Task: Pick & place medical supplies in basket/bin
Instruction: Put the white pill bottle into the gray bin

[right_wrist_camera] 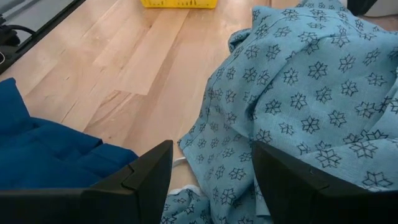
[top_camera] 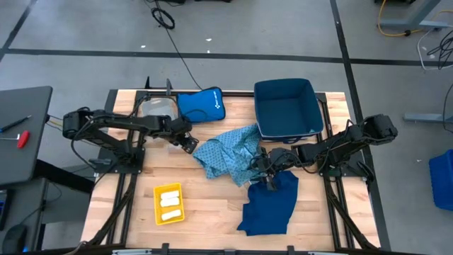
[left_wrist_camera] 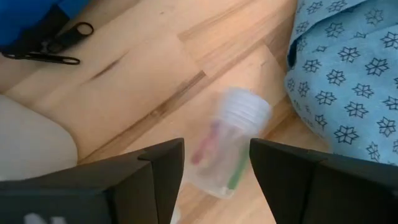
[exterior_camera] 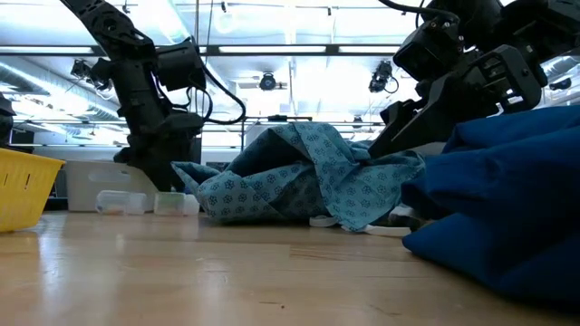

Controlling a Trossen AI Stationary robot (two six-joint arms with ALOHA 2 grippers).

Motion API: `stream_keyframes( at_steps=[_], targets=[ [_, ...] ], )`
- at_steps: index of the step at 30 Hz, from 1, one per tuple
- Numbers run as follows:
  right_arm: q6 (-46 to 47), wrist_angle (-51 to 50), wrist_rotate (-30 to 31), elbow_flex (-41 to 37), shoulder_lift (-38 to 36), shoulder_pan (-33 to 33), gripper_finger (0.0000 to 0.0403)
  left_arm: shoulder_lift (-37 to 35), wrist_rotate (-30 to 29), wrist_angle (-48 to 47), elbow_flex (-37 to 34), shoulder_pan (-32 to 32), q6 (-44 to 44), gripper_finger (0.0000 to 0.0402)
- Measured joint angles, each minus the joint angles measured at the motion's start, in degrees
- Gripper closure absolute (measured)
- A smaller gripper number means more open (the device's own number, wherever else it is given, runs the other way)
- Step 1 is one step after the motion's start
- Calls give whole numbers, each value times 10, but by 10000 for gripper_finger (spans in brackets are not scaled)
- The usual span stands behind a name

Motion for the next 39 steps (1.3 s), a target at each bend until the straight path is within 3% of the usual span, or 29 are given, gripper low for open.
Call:
stream_keyframes(
  at_steps=[8,14,23,28,33,35,39],
  targets=[
    [2,0,0,0,0,0,174,0,1,-3,0,-1,34,214],
    [0,0,0,0,0,0,174,0,45,-2,0,-12,185,214],
    [-8,0,2,0,0,0,174,0,15,-4,14,-43,424,214],
    [-6,0,2,0,0,0,174,0,-12,-15,40,-45,397,221],
    [-4,0,4,0,0,0,174,0,37,-62,65,-54,473,239],
    [2,0,11,0,0,0,174,0,37,-66,67,-58,428,244],
    [16,-1,15,0,0,0,174,0,0,-65,67,-56,247,248]
  ],
)
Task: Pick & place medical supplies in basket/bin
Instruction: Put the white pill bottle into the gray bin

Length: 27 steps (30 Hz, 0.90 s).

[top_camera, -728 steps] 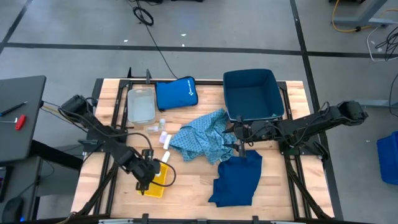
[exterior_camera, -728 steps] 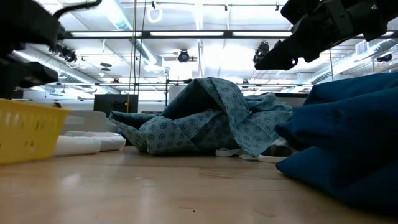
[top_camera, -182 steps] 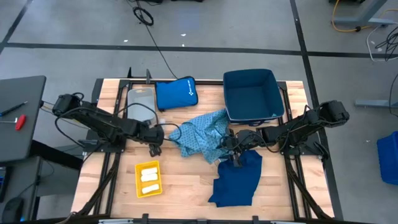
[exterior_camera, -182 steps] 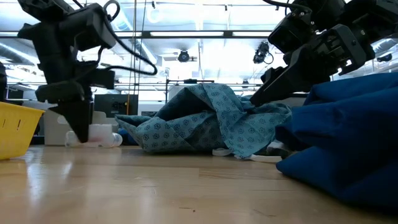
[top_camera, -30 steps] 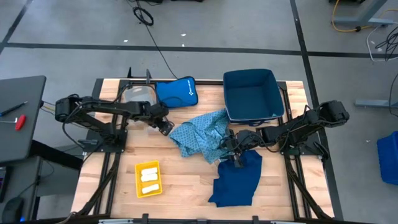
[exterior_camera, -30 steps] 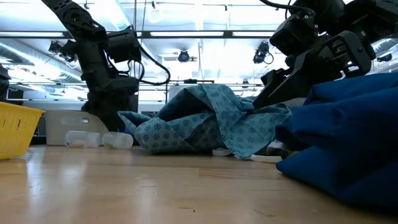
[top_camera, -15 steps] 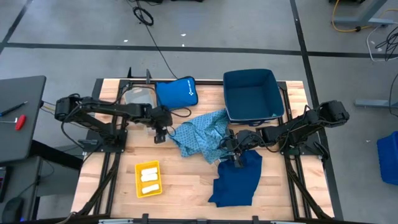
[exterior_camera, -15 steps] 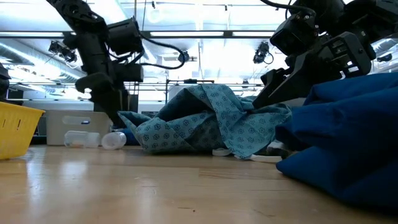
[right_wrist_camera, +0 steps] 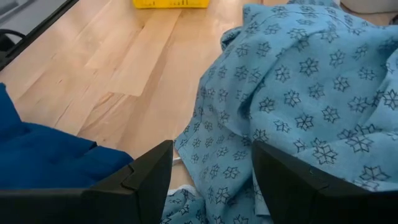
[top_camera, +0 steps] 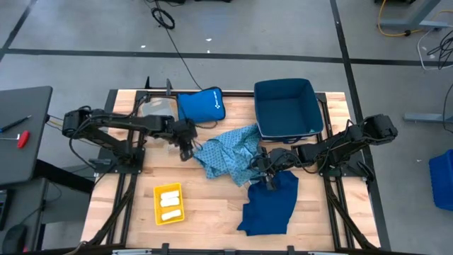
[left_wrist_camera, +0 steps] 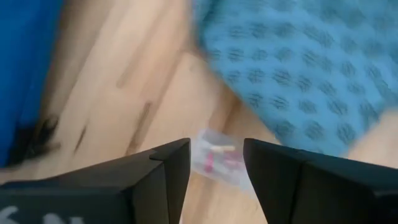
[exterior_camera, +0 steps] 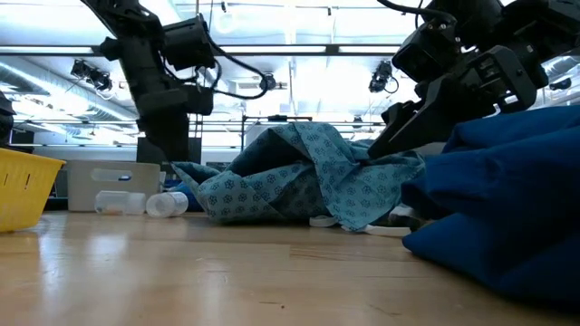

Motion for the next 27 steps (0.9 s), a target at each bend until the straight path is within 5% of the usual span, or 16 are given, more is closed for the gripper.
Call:
stream_keyframes(
  at_steps=[8,15,27],
  targets=[
    [4,0,2,0,0,0,174,11,10,10,1,-6,-217,248],
    [4,-5,2,0,0,0,174,60,-33,12,1,-16,-234,248],
    [0,-9,2,0,0,8,174,81,-21,9,2,-17,-236,247]
  ],
)
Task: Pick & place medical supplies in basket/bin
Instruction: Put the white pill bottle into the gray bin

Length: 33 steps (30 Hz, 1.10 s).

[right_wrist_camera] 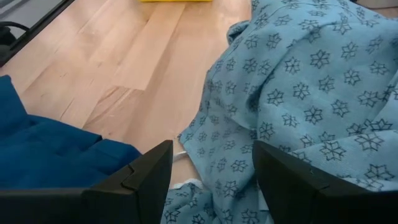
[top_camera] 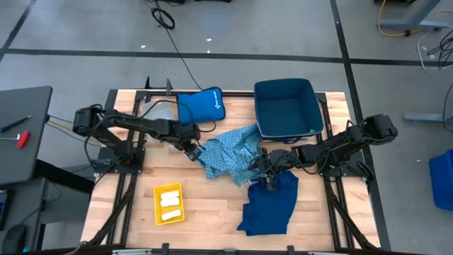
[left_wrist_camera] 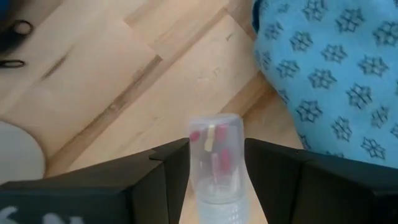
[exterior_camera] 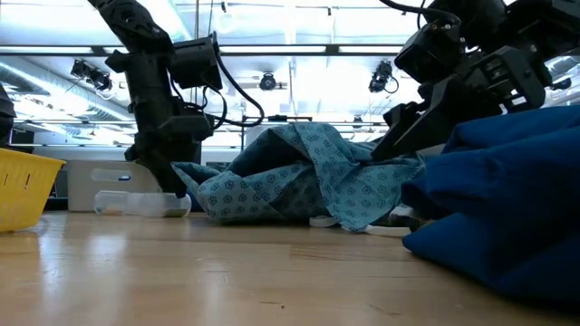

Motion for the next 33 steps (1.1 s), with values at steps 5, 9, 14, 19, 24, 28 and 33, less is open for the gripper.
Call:
stream_keyframes(
  at_steps=[5,9,14,19,24,28,33],
  targets=[
    [-1,0,0,0,0,0,174,3,-3,-4,0,-11,9,247],
    [-6,0,0,0,0,0,174,3,-8,-3,0,-18,9,247],
    [-10,0,0,0,0,0,174,4,-13,2,0,-28,4,247],
    [-11,0,5,0,0,0,174,4,-17,3,0,-37,0,255],
    [-12,0,6,0,0,0,174,3,-18,3,3,-37,5,296],
    [-11,0,7,0,0,0,174,5,-27,-1,23,-42,27,349],
    [-8,0,7,0,0,0,174,6,-30,-37,67,-48,64,395]
  ],
)
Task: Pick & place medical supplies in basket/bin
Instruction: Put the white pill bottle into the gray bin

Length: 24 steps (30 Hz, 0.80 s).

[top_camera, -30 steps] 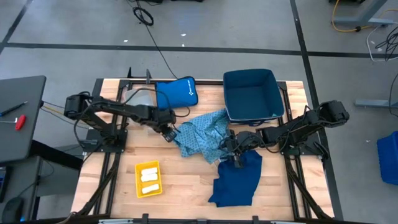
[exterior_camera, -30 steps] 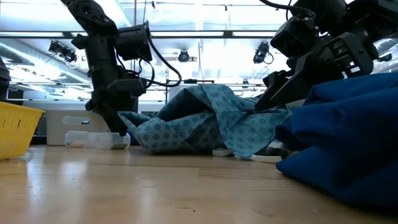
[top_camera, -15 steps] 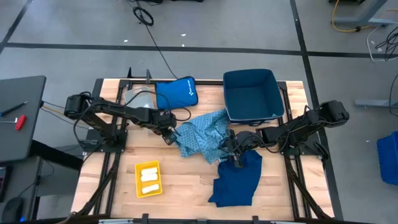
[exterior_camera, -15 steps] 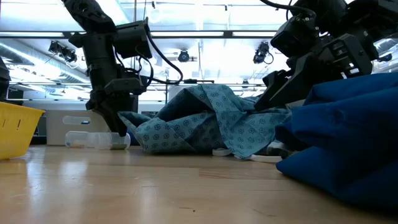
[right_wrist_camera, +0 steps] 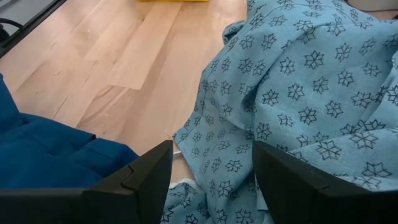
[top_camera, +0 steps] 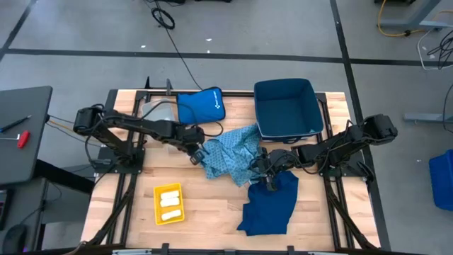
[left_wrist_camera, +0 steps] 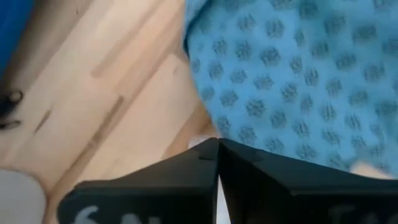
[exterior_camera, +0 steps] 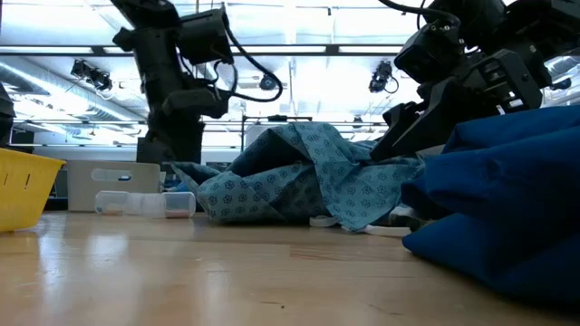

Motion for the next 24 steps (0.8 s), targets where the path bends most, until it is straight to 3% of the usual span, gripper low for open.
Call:
stream_keyframes(
  at_steps=[9,24],
  targets=[
    [0,0,0,0,0,0,174,0,31,-44,18,-11,26,355],
    [-1,-14,-1,0,0,0,174,78,-11,-50,17,-28,5,158]
  ],
)
